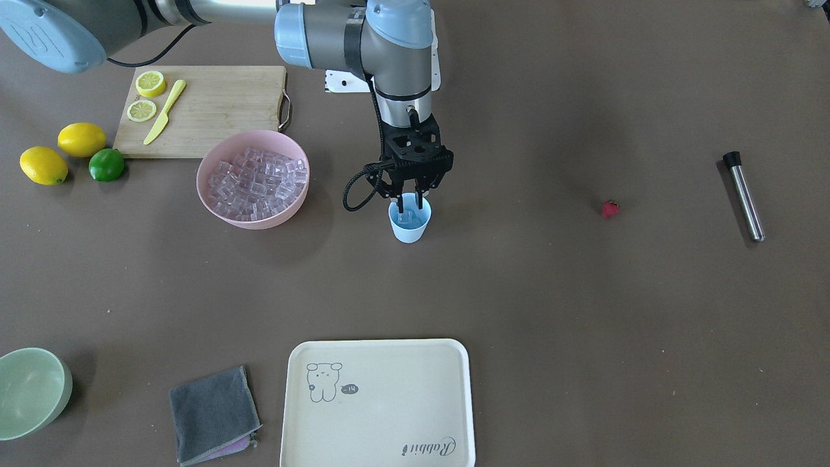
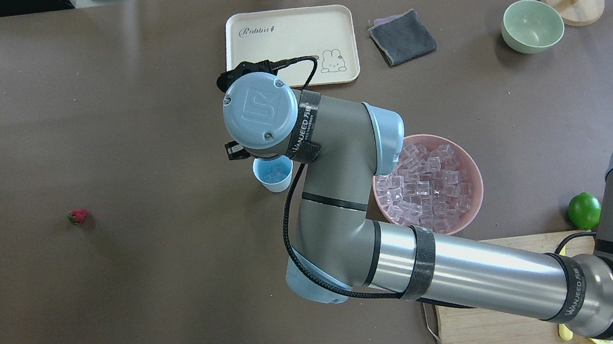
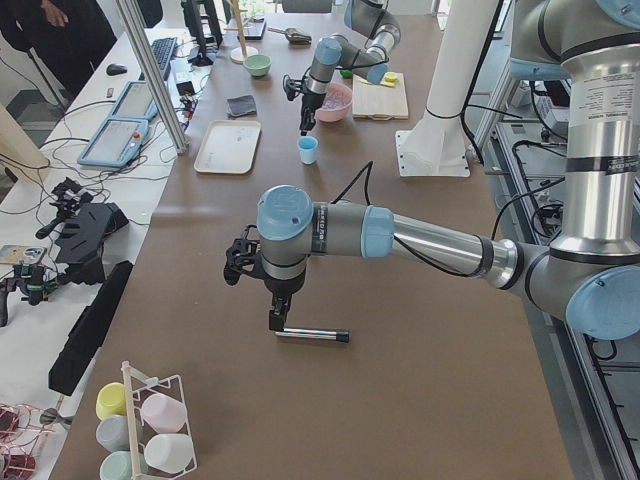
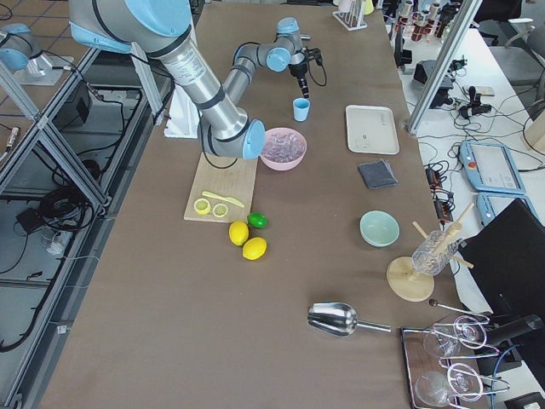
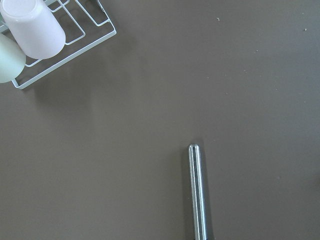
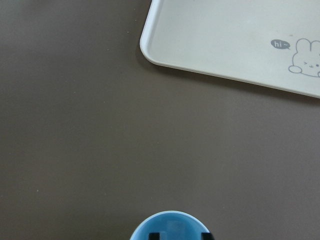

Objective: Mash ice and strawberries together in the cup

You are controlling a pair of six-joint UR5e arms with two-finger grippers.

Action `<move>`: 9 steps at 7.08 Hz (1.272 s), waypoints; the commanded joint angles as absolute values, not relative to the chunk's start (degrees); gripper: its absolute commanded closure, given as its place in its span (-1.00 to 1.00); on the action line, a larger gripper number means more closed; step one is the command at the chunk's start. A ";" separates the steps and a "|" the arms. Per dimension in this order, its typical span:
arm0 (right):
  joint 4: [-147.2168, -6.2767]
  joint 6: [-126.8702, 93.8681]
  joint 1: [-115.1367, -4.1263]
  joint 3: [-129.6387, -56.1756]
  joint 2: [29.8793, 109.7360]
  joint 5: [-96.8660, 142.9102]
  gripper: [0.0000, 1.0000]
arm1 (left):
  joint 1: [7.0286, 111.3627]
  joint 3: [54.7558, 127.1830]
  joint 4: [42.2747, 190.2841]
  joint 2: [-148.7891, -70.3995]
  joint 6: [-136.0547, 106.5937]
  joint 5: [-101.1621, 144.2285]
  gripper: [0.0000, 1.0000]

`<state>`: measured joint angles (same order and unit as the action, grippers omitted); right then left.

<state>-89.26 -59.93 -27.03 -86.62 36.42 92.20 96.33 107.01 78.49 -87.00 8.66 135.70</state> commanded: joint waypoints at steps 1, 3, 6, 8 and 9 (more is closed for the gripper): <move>-85.61 -59.51 -27.07 -85.42 37.00 91.67 -0.98 | 96.33 106.88 78.49 -87.01 8.70 135.70 -0.98; -86.13 -52.26 -29.52 -89.70 42.84 92.28 -1.00 | 96.24 107.31 78.40 -87.54 8.35 135.62 -0.98; -85.52 -39.78 -43.20 -102.53 60.93 107.88 -1.00 | 90.29 107.93 79.01 -88.50 -0.05 135.44 -0.98; -85.34 -26.60 -52.86 -103.27 67.38 116.68 -1.00 | 84.06 109.06 79.97 -89.82 -8.37 135.62 -0.98; -85.43 -19.50 -57.00 -103.27 69.94 118.37 -1.00 | 79.85 109.86 84.07 -89.48 -16.01 135.62 -0.98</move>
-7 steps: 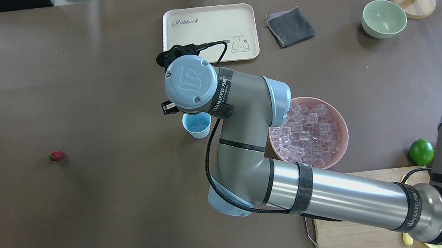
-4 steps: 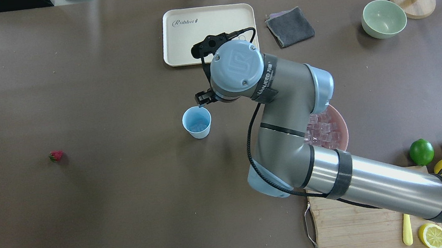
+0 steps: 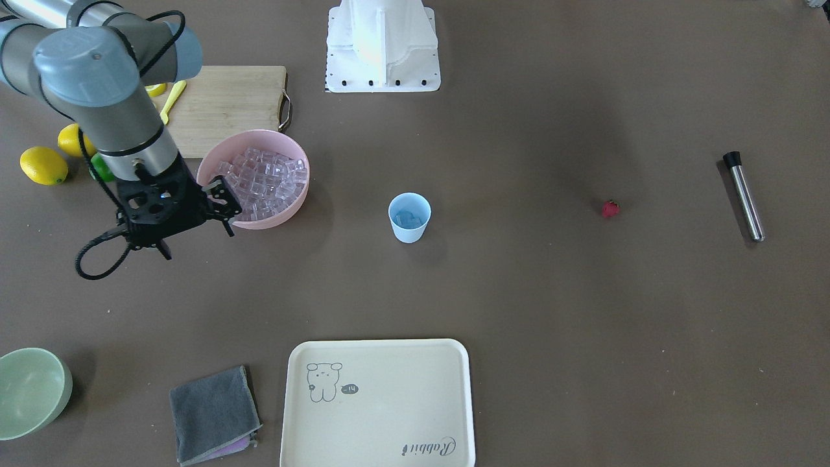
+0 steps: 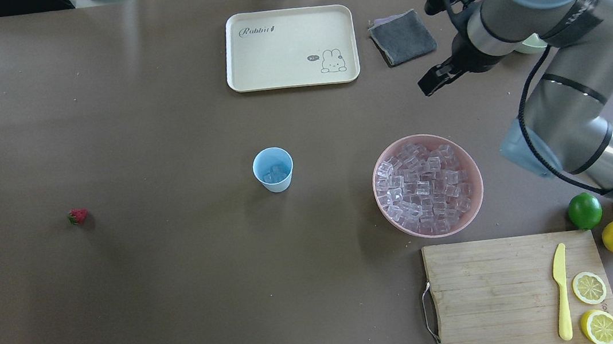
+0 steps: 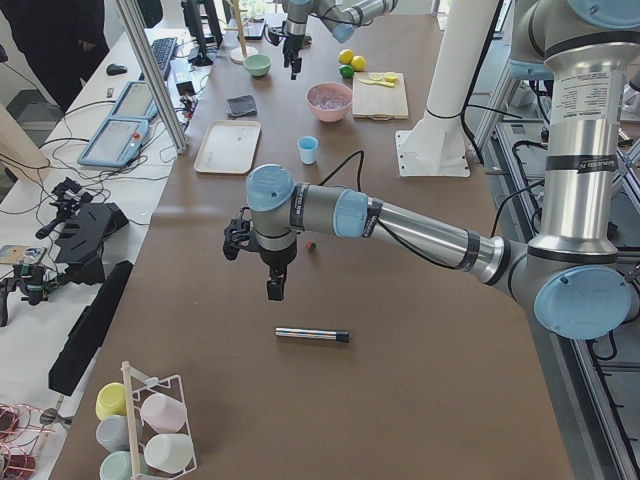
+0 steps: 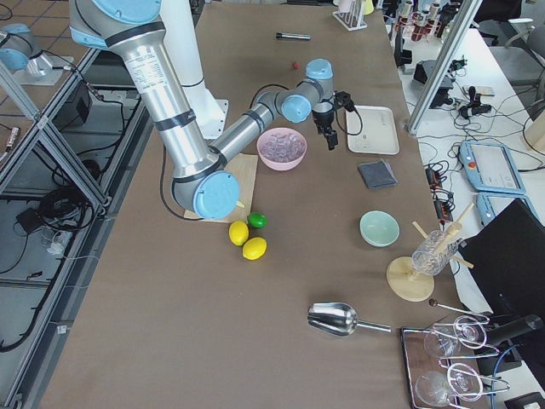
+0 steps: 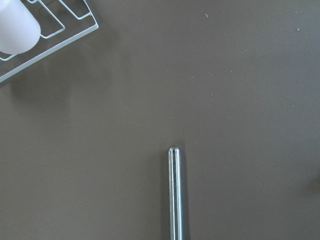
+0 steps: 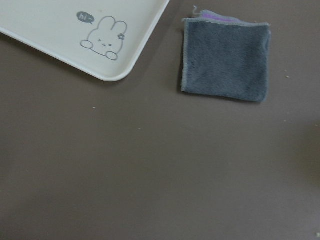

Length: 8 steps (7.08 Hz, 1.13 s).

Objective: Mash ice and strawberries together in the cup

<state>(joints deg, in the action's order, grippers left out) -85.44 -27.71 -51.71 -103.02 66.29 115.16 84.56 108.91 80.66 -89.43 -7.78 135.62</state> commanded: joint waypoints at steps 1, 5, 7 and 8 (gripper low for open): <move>-85.43 -11.94 -61.30 -103.18 73.27 121.43 -1.00 | 74.67 109.95 88.64 -89.30 -24.26 135.44 -0.98; -85.52 11.72 -77.04 -100.21 81.90 129.44 -1.00 | 60.49 109.34 94.92 -92.98 -40.15 132.04 -0.98; -84.12 21.81 -84.07 -98.63 87.51 130.60 -1.00 | 58.19 107.85 94.92 -95.43 -40.78 131.49 -0.98; -84.02 26.84 -87.59 -96.09 88.76 133.30 -1.00 | 57.84 107.84 95.44 -95.62 -40.61 131.57 -0.98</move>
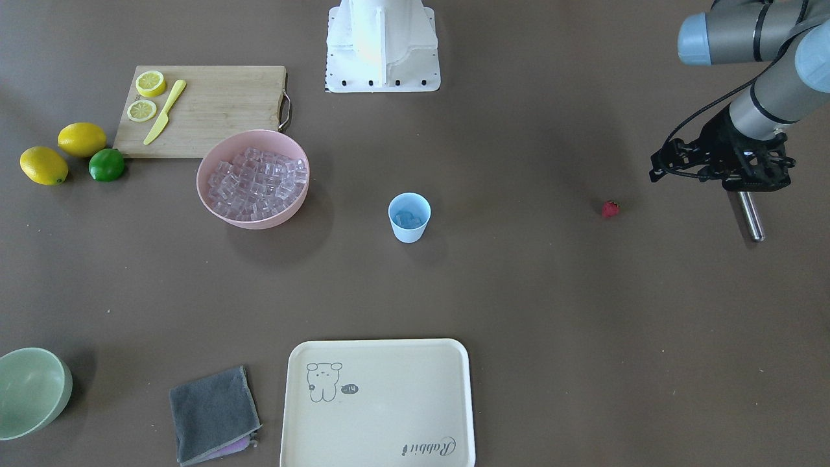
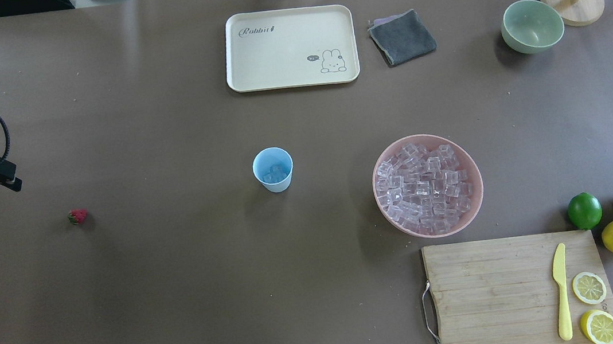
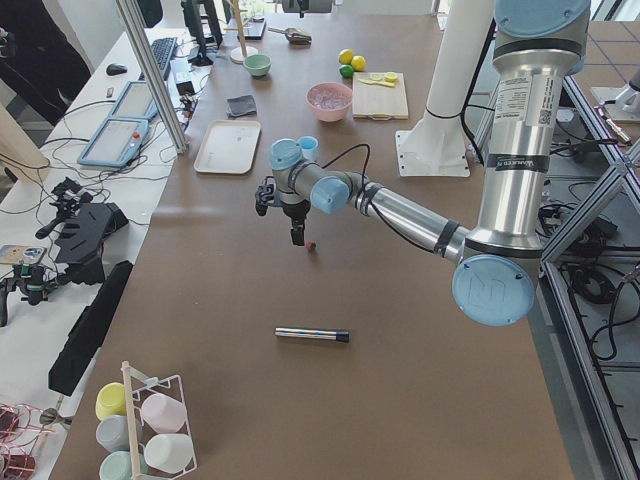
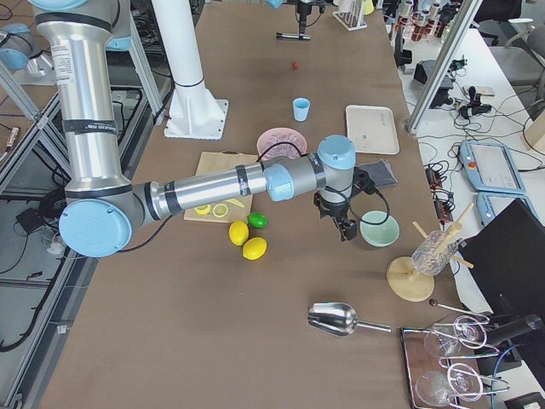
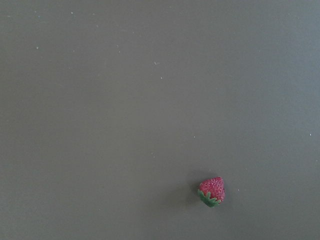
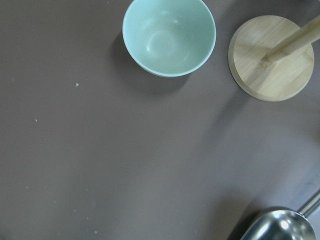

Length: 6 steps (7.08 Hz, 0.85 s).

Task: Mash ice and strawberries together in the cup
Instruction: 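Lower the left gripper onto the red strawberry and grasp it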

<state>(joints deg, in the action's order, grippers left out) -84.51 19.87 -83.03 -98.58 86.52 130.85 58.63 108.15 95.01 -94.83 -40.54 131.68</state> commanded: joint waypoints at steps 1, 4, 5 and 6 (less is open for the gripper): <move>-83.85 29.77 -90.67 -94.76 89.90 135.94 -1.00 | 57.31 106.62 96.23 -95.71 -40.43 131.49 -0.98; -83.67 33.92 -93.95 -94.57 93.24 135.97 -1.00 | 48.99 103.89 97.73 -98.52 -40.78 122.29 -0.98; -83.67 33.93 -94.04 -95.18 93.43 136.14 -1.00 | 48.43 103.36 97.91 -98.96 -40.61 122.08 -0.98; -83.67 34.01 -94.30 -95.27 93.86 136.23 -1.00 | 47.99 100.84 100.69 -100.01 -40.52 121.99 -0.98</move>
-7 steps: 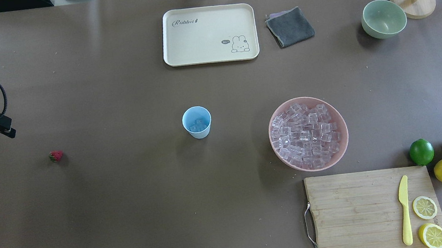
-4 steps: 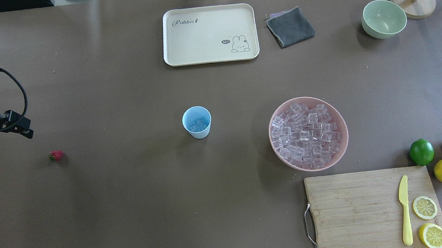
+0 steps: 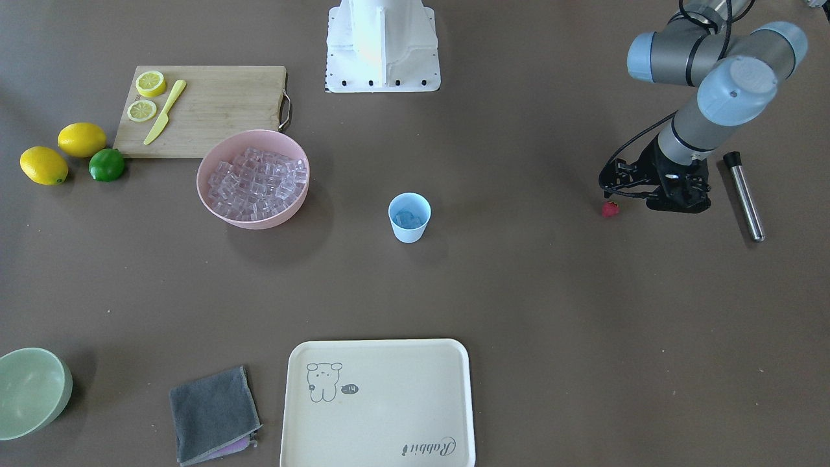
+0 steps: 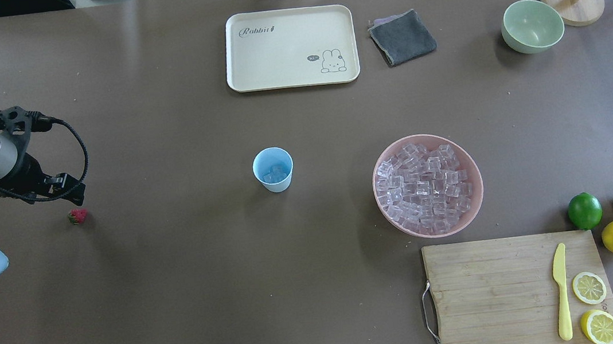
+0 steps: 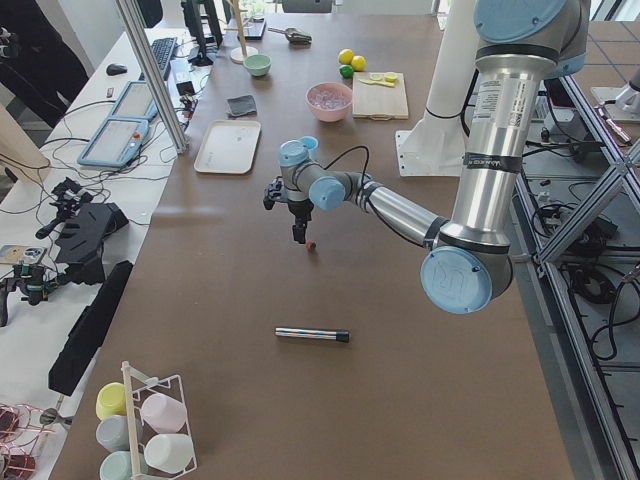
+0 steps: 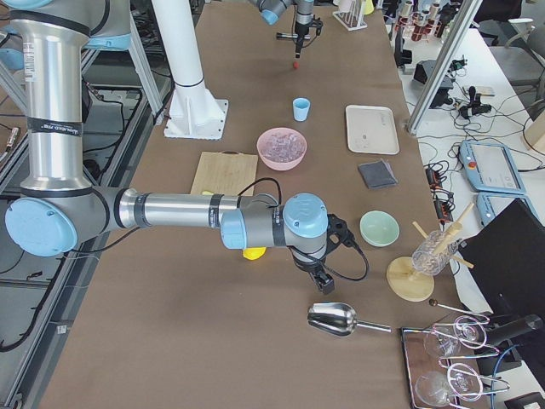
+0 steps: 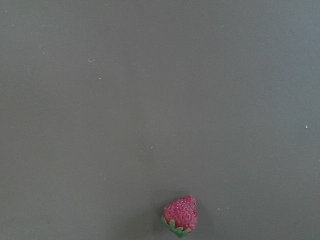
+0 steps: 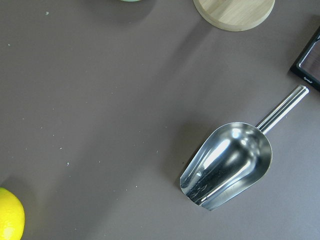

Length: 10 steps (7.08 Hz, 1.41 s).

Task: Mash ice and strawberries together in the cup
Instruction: 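Lower the left gripper onto the red strawberry and grasp it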

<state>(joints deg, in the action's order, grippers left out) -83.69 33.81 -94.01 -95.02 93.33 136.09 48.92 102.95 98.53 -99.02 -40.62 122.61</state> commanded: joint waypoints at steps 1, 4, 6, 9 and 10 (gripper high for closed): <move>-83.67 33.93 -94.31 -95.19 93.87 136.14 -1.00 | 47.90 97.85 105.86 -99.41 -40.78 121.99 -0.96; -83.76 34.01 -94.39 -94.83 93.69 136.14 -1.00 | 47.72 94.05 115.46 -98.01 -45.78 121.99 -0.79; -83.76 33.93 -94.39 -95.01 93.34 135.97 -1.00 | 47.37 94.39 116.45 -96.43 -49.12 121.99 -0.51; -83.76 33.93 -94.39 -94.75 92.99 135.53 -1.00 | 45.10 94.74 118.65 -96.50 -52.56 120.42 -0.03; -83.76 33.93 -94.39 -94.66 92.99 135.44 -1.00 | 43.35 95.01 118.57 -96.24 -53.08 117.80 0.44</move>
<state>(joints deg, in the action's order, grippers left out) -83.76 33.93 -94.39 -94.76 93.01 135.54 44.98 94.71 118.52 -96.39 -52.43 120.19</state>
